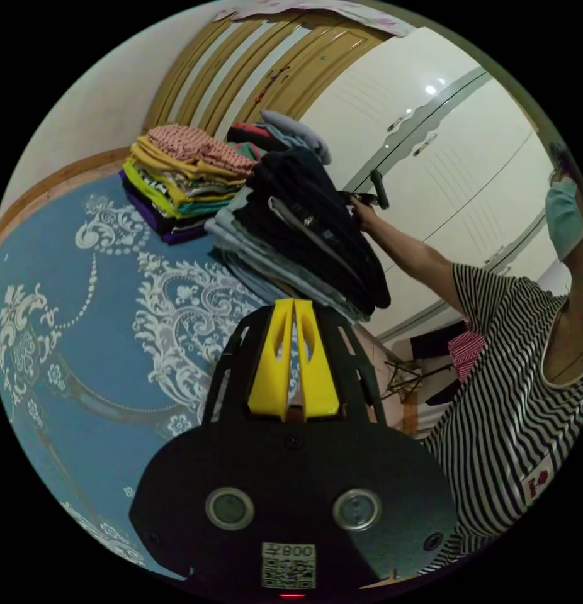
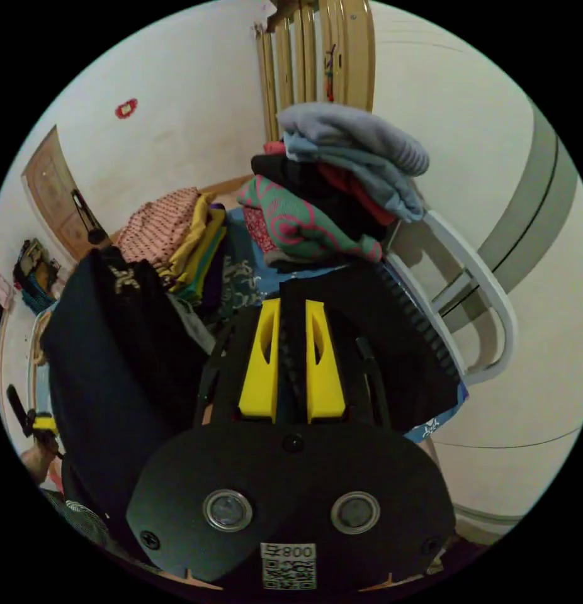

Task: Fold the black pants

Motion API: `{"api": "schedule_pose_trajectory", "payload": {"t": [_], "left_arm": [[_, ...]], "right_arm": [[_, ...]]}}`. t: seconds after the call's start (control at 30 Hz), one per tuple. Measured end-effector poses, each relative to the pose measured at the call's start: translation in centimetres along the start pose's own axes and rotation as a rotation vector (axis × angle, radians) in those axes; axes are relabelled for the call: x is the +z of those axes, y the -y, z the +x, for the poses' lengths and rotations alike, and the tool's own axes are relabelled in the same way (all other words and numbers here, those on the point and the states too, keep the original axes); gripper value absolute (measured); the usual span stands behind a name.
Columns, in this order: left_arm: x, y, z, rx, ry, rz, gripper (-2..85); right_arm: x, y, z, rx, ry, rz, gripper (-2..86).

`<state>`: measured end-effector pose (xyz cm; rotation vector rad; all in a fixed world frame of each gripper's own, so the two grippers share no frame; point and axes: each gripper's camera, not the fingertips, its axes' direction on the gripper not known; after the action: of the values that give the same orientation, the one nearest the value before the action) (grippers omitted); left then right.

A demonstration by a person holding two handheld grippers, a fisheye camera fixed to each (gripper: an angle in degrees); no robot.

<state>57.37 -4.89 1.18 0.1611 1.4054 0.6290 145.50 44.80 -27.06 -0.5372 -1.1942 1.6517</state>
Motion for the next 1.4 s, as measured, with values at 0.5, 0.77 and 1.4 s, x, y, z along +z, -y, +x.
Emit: {"api": "schedule_pose_trajectory", "payload": {"t": [0.5, 0.77, 1.4], "left_arm": [[-2.4, -7.2, 1.3, -0.128, -0.007, -0.088, 0.1], [-6.4, -11.2, 4.9, -0.11, -0.027, -0.08, 0.2], [-21.6, -23.3, 20.4, -0.022, -0.104, 0.109, 0.5]], "right_arm": [[5.2, -5.7, -10.7, -0.001, -0.155, -0.177, 2.6], [-4.2, -14.4, -8.5, 0.407, 0.251, 0.171, 0.9], [-31.5, -32.4, -21.1, 0.296, 0.845, 0.895, 0.1]]}}
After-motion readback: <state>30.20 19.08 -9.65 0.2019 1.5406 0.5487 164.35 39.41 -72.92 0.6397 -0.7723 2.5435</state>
